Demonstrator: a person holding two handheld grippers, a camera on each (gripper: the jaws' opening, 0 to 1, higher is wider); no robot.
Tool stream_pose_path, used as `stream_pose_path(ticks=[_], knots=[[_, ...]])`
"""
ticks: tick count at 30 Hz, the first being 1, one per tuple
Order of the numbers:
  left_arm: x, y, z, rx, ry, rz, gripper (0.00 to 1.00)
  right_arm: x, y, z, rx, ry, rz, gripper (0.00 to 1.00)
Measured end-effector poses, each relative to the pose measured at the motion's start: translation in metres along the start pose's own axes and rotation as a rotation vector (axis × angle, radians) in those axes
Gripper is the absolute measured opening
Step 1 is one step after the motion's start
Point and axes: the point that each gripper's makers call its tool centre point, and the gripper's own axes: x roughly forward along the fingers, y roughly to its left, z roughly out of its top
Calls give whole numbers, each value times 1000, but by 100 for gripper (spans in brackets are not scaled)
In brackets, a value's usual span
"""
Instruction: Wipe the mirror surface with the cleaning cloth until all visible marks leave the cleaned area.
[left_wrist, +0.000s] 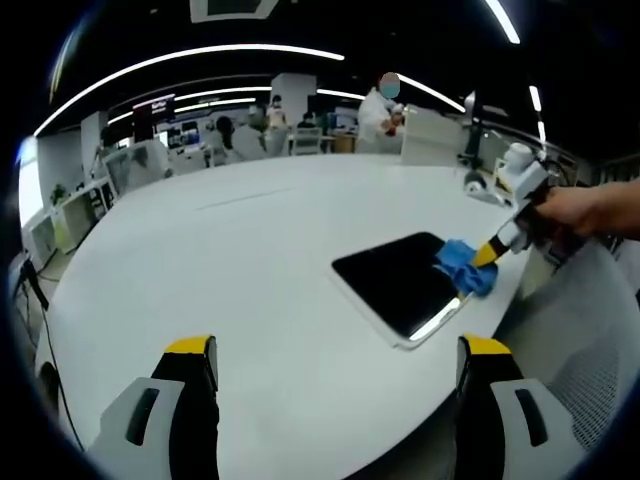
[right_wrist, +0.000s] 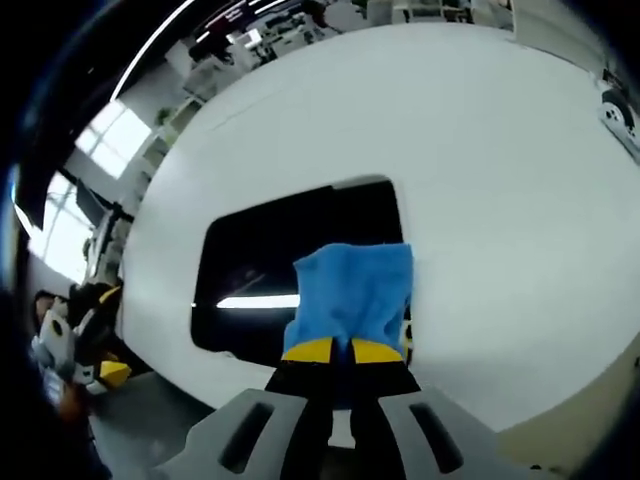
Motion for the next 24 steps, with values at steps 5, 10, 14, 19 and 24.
stream_pose_path(ticks=[5,10,14,19,24], knots=[[0,0,0,-1,0,0,100,5,10,-1,25,26,25,0],[0,0,0,2,3,-5,100,9,19,-1,47,42,38,0],[1,0,0,3,1,-8,100,12,28,-2,48,52,49,0],[1,-1,-1,7,3,-12,100,15,40,-5,36,60,60,0],[1,0,0,4,1,-13,100,20,54,-7,-14,73,64,0]])
